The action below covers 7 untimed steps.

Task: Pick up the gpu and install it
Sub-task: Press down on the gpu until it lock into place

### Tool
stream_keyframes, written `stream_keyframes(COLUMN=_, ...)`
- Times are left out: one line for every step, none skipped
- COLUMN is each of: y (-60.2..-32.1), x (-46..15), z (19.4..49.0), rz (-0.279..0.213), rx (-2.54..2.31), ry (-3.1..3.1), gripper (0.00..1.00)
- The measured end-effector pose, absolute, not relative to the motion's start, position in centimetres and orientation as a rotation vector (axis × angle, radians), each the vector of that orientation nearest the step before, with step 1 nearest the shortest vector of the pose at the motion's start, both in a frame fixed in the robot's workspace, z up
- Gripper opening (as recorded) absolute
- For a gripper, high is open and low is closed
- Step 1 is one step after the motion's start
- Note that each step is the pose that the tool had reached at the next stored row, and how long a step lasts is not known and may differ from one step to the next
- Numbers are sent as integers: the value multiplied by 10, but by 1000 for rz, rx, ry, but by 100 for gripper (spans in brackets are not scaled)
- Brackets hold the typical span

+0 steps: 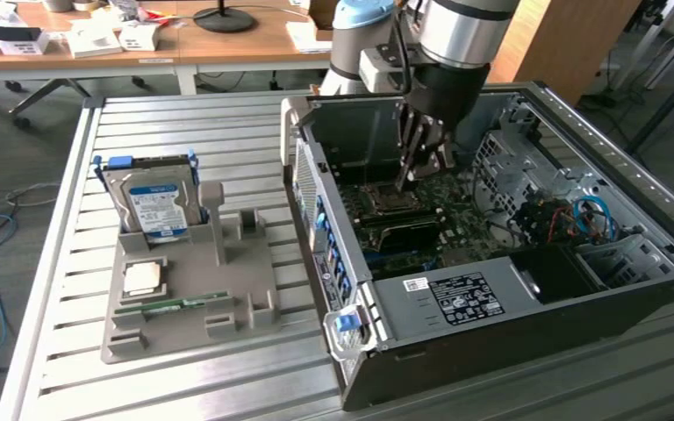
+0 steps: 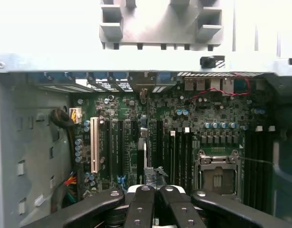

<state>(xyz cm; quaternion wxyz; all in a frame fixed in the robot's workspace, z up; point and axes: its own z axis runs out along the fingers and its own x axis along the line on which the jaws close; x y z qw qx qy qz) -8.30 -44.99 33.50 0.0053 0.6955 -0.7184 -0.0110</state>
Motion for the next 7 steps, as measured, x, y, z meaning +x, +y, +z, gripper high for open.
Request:
stream_keyframes(y=-450, x=-83, z=338, rz=-34, rx=2178, ry=-2250, gripper=11)
stream_keyframes(y=-450, x=-83, z=351, rz=-33, rx=2179, ry=-2250, gripper=11)
stream_keyframes(y=-450, x=-83, z=351, rz=-33, rx=2178, ry=-2250, gripper=11)
stream_keyframes(y=-450, x=-83, z=352, rz=-33, rx=2178, ry=-2250, gripper=11)
stream_keyframes(y=-450, x=-83, z=352, rz=-33, rx=2178, ry=-2250, gripper=11)
stream_keyframes(y=-450, x=-83, z=351, rz=-33, rx=2178, ry=-2250, gripper=11)
stream_keyframes(y=-450, x=-83, z=352, rz=-33, rx=2178, ry=-2250, gripper=11)
